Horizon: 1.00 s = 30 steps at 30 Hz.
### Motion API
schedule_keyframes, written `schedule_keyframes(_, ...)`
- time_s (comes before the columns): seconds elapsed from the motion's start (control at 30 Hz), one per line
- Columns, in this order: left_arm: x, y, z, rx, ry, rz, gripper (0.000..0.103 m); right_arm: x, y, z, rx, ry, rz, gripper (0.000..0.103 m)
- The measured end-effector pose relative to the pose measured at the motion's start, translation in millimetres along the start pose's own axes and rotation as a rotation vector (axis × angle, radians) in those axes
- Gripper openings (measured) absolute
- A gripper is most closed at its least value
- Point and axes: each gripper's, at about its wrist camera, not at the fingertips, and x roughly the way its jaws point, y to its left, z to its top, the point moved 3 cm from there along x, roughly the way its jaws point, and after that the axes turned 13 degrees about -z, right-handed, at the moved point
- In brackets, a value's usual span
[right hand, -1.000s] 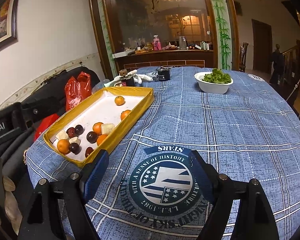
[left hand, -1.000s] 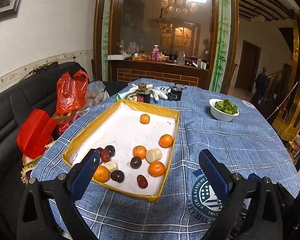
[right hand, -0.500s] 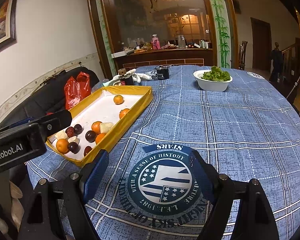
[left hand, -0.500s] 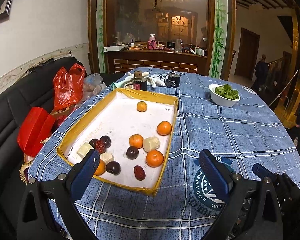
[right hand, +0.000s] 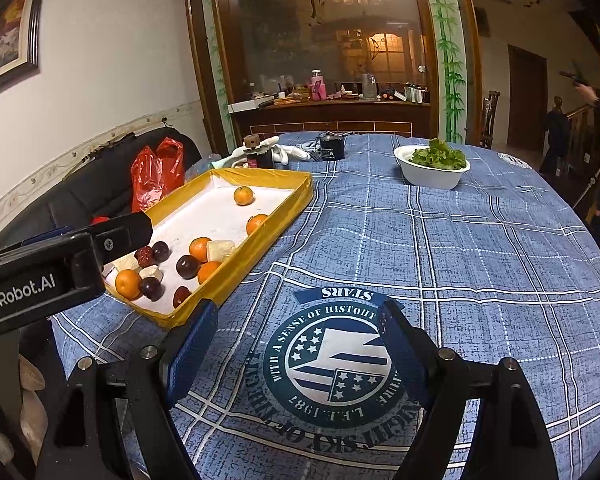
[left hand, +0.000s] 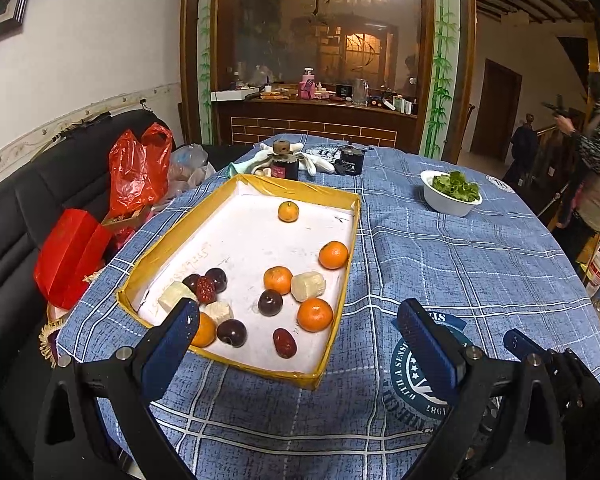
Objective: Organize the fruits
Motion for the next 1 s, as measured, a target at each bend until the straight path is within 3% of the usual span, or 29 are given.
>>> schedule_keyframes(0.6,-12.2,-0.6,0.9,0.005,-0.021,0.006,0.099,-17.5,6.9,0.7,-0.018,-0.032,-0.002,0.087)
schedule_keyframes(0.67,-23.1,0.1,3.4,0.007,-0.068,0.032,0.099,-19.5,7.3,0.9,-0.017,-0.036,-0.003,0.087)
schedule_keyframes(0.8,-66.6,0.7,11.8,0.015,-0.266,0.128,0.103,-24.8,7.4,1.2,-0.014,-0.053,-0.002,0.087)
schedule_keyframes(0.87,-84.7,0.7,13.4,0.013,-0.345,0.13,0.103,-27.3,7.7,1.5,-0.011,-0.063,0.004,0.087)
schedule_keyframes(0.93,-87.8,4.0,11.3,0.007,-0.348,0.111,0.103,-30.2,7.7,2.7,-0.009,-0.077,0.011,0.087)
schedule_keyframes(1.0,-82.6,6.1,10.2,0.011,-0.32,0.15,0.103,-34.5,7.7,3.1,-0.012,-0.095,0.013,0.088)
